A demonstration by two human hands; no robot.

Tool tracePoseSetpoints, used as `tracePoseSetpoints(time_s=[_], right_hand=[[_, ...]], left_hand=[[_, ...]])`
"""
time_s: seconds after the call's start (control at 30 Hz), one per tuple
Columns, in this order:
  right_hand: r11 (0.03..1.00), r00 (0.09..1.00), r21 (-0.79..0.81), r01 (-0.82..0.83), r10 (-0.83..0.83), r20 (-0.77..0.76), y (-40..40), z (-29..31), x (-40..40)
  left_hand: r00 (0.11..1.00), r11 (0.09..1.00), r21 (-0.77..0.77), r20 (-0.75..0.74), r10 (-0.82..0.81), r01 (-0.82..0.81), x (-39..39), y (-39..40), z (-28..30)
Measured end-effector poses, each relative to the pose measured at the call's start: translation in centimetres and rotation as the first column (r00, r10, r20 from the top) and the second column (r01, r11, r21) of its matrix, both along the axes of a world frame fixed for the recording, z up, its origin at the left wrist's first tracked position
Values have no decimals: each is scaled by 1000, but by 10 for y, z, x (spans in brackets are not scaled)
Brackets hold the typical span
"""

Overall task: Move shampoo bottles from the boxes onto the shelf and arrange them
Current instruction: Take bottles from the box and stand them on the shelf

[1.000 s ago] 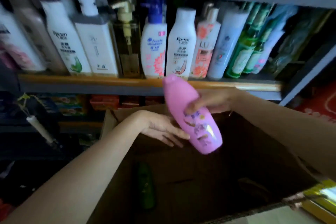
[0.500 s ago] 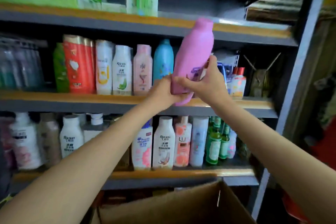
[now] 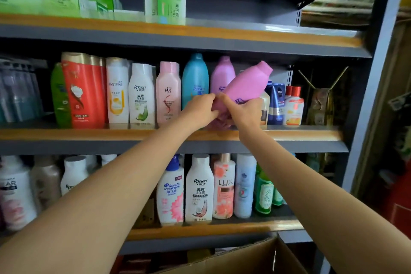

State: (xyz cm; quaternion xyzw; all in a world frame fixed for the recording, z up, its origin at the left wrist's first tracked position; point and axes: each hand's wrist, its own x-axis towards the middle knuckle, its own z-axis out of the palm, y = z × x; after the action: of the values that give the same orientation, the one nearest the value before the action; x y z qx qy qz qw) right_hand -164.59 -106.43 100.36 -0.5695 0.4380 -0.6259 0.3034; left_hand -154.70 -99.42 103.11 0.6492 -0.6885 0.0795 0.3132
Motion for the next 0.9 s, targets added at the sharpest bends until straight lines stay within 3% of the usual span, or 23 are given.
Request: tracePoseSetpoints(time_s=[0.13,0.27,0.37,0.43,0.7,0.9], right_hand=[[1000,1000,25,-11,12,-22,0,12,2],[1000,971,17,18,-13,-237,4,31,9],[998,874,14,67,-51,-483,5,43,14],[992,824,-22,123,-114,-556,1,45,15],[979,787,-55,195,-190,-587,-9,38,21],[992,789,23,122,-83,-609,-23,28,22]], left_hand=[[999,1000,0,-38,3,-3,3,-11,-1],[995,999,13,-92,31,-30,8,-18,-3],[993,998,53,-118,27,-21,12,-23,-8],[992,997,68,-125,33,-24,14,-24,-10],[996,994,89,-69,63,-57,12,-31,-18],[999,1000,24,-43,-7,8,17,-28,-29]])
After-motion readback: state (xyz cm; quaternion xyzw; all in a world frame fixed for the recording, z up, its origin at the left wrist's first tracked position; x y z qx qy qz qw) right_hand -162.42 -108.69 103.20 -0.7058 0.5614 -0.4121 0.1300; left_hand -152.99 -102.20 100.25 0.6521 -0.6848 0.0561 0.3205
